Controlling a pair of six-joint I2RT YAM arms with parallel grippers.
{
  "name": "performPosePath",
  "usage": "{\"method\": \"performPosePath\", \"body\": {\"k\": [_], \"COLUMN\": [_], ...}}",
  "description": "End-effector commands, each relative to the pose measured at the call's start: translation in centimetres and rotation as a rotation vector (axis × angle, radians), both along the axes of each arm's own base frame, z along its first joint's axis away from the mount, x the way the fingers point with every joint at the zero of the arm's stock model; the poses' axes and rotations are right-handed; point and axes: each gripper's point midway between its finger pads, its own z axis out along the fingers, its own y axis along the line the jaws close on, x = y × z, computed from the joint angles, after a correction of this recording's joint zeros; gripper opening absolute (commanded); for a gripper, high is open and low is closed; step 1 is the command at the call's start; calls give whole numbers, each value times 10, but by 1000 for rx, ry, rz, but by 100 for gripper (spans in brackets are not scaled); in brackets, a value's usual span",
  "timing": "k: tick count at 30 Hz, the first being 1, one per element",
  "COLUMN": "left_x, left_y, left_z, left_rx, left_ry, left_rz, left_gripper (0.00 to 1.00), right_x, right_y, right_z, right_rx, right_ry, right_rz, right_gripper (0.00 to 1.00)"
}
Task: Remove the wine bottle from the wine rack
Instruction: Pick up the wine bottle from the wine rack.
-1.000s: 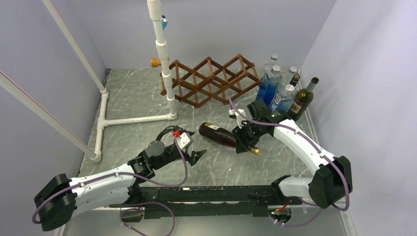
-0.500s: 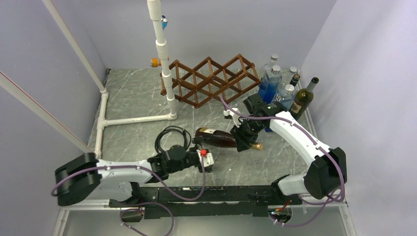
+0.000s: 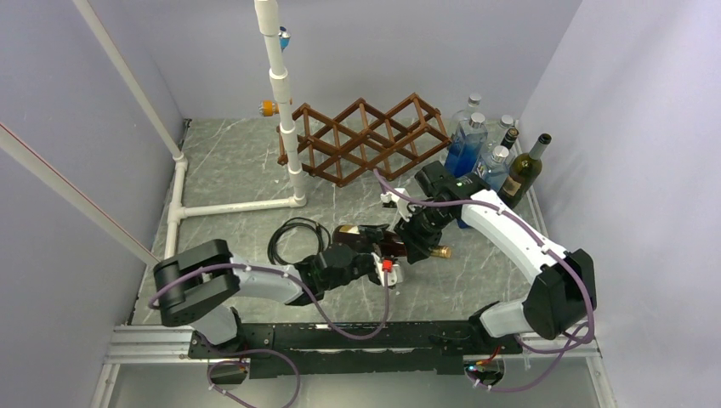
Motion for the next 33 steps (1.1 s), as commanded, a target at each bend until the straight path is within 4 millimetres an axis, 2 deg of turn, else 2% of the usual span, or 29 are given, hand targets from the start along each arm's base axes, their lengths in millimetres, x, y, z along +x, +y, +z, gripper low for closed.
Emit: {"method": "performPosePath", "body": {"k": [1,9,14,17,23,24,28,33], "left_x": [1,20,27,28,30,30,28,28], "left_y": [-23,-33,-31,-31,-30,-30,-26,-20], "left_z": [12,3,-5,-10,-10,-9,4,12], "left_rx": [-28,47,85,102,117,110,48,8], "left_ry": [-54,-89,-89,-90,-78,-73,-46,-37], "left_rz": [-51,12,49,53,67,68,70,72], "left_gripper": [99,96,80,64,3,0,0,0], "right_x": [10,8,4,2,0,0,0,-4], "right_y": [27,27,28,29,30,29,25,20], "right_z": [36,35,35,35,34,33,30,29], "right_rx": [149,150,161,170,176,171,161,163], "right_ry": [-78,-62,-50,-38,-24,-21,-19,-14], "right_rz": [66,69,74,81,81,79,71,66], "right_gripper": [0,0,0,0,0,1,40,59]}}
